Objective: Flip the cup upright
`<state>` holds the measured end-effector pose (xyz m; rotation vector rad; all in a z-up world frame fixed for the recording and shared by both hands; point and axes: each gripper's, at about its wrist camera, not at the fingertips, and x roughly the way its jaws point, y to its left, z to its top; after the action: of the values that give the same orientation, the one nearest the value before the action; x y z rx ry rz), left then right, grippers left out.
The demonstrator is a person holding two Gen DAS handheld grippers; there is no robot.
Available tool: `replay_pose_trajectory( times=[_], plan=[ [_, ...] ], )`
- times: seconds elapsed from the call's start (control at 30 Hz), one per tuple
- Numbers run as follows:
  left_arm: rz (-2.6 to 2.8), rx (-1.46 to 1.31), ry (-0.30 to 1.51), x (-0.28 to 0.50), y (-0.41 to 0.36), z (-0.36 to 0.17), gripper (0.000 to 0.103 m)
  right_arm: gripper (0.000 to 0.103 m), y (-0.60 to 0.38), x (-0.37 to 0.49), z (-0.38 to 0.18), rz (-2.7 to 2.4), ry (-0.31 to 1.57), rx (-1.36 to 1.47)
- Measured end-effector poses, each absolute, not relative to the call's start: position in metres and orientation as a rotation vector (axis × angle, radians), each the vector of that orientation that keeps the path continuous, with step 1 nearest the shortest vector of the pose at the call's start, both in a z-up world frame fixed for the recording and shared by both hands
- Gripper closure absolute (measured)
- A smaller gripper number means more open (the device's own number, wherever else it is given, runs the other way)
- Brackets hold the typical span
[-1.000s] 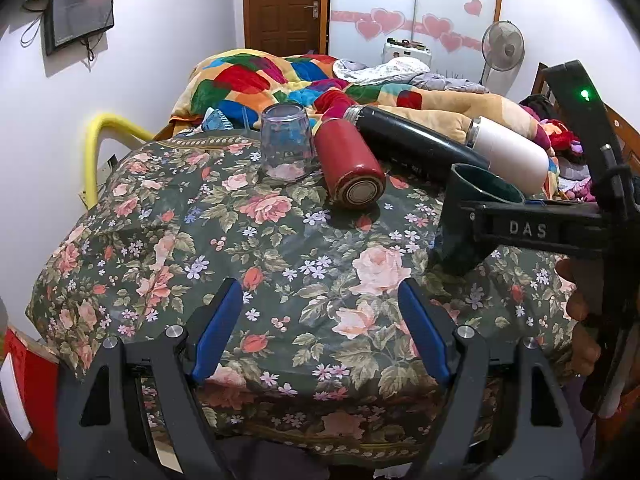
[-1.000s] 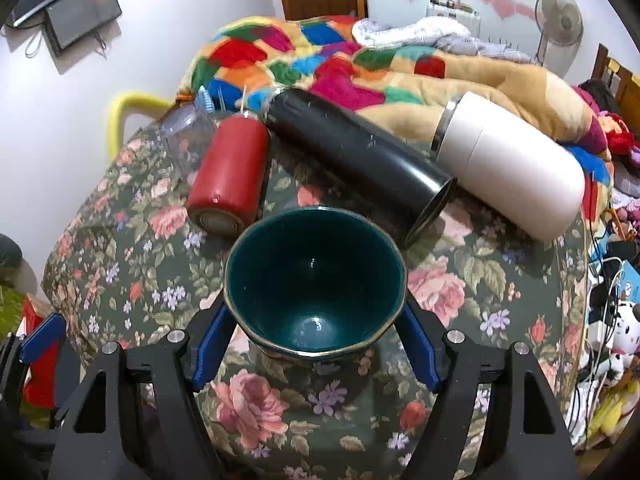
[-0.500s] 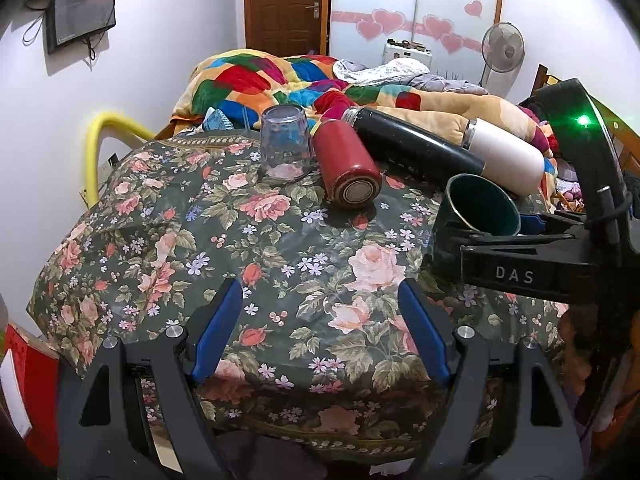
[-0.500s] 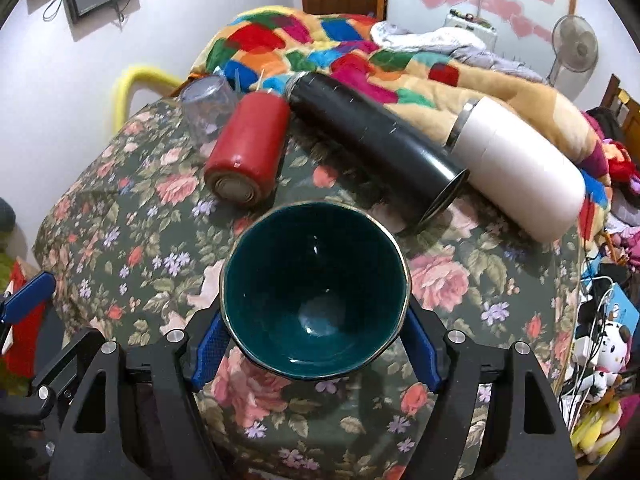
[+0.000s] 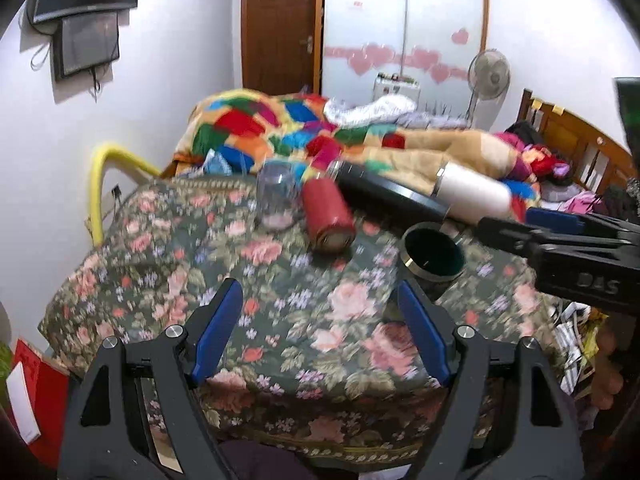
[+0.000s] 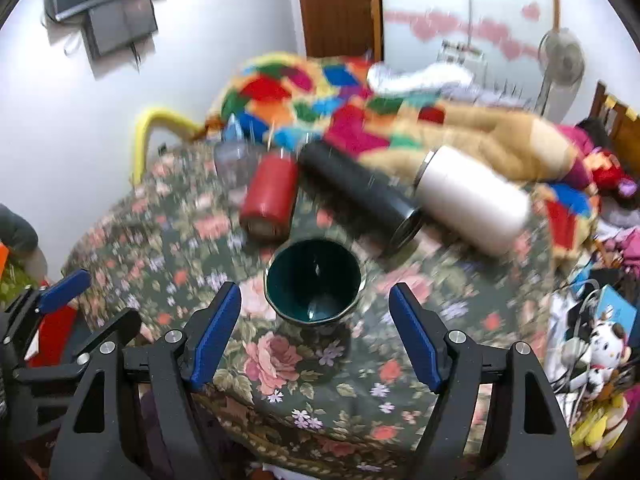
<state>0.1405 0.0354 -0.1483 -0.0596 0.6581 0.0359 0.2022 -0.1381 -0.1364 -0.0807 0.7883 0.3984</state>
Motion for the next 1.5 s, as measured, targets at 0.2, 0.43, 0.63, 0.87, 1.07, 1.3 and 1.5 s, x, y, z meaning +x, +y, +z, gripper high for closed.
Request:
replay_pose_trajectory(
  times=[0.2, 0.43, 0.63, 0.87, 1.07, 1.3, 1.5],
  plan=[
    [0.007, -0.056, 0.502, 0.111, 0.02, -0.093, 0.022, 0.029, -0.164, 0.152, -0.074, 0.36, 0.556, -0.068],
    [-0.025, -0.043, 0.299, 0.062, 0.003, -0.034, 0.017, 0.029, -0.189, 0.087, -0.019, 0.33, 0.307, -0.011],
    [-0.021, -0.051, 0.157, 0.017, -0.004, -0.005, 0.009, 0.02, -0.197, 0.047, 0.001, 0.316, 0.16, 0.036],
    [0.018, -0.063, 0.105, -0.004, -0.006, 0.003, 0.0, 0.0, -0.196, 0.026, 0.002, 0.283, 0.075, 0.038],
    [0.024, -0.071, 0.123, -0.003, -0.005, -0.001, 0.0, 0.0, -0.194, 0.026, -0.005, 0.277, 0.104, 0.018],
    [0.025, -0.07, 0.13, -0.003, -0.007, -0.003, 0.0, 0.0, -0.2, 0.018, -0.01, 0.278, 0.134, 0.011],
    [0.026, -0.077, 0.139, -0.001, -0.004, -0.005, 0.0, 0.0, -0.201, 0.014, -0.012, 0.278, 0.145, 0.005]
  ],
)
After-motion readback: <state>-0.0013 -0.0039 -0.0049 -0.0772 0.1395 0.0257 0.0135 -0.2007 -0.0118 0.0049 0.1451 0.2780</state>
